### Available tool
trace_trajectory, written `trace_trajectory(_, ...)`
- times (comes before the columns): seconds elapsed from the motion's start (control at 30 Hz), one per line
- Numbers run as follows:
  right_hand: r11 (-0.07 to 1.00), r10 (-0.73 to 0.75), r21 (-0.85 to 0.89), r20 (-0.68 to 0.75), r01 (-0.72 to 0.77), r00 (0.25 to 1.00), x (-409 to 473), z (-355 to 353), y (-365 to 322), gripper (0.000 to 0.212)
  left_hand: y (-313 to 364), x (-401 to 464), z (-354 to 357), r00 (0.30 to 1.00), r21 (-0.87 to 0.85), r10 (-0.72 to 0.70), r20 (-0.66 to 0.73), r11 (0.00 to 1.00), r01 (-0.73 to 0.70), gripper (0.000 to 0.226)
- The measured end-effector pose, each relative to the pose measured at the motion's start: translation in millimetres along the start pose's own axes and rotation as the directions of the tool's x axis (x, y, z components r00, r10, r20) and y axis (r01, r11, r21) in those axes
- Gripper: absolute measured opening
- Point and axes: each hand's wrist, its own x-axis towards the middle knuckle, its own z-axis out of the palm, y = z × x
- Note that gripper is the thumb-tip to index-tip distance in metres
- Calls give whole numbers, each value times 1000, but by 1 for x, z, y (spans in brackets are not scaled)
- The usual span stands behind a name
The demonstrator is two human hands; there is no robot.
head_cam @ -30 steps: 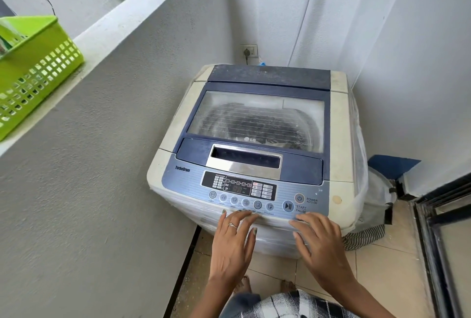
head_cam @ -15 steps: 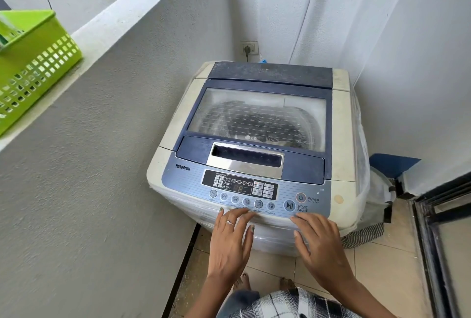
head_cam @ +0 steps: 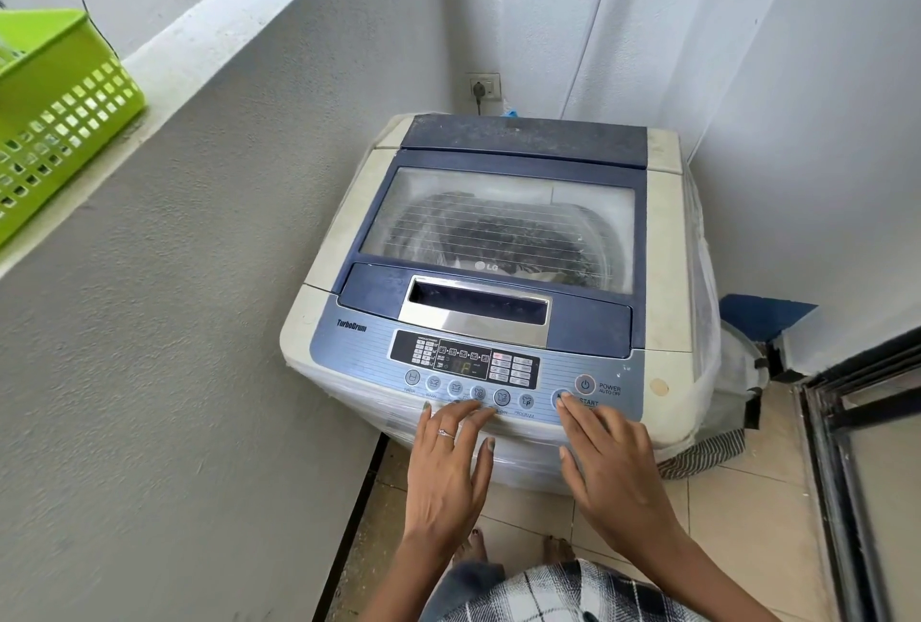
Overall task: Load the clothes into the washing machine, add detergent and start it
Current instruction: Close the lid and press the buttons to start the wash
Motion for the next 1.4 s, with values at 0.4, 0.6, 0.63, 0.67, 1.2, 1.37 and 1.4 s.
trace_trajectory(0.4,994,-71,-81,16,72,997,4,7,0,54,-1,2,1,1000,10,-14,27,1000,14,33)
trace_trajectory(0.6,998,-55,-15,51,56,997,9,2,-5,54,-1,3,2,999,15,-24,36,1000,23,33)
trace_trajectory(0.63,999,-51,-2,59,51,997,11,0,-6,57,-1,3,3,999,15,-27,38,1000,26,34)
trace_trajectory(0.67,999,-48,8,76,48,996,12,-3,-8,62,-1,3,3,999,16,-29,40,999,28,34)
trace_trajectory(1.2,998,20,59,183,-31,983,8,-15,-12,73,2,-2,-4,999,-2,-31,41,1000,31,34)
trace_trajectory(1.37,998,24,50,179,-33,984,4,-17,-15,74,0,-9,-6,999,15,-48,24,999,48,35)
trace_trajectory(1.4,998,26,49,177,-35,984,3,-17,-16,74,0,-10,-6,998,18,-50,23,999,50,35)
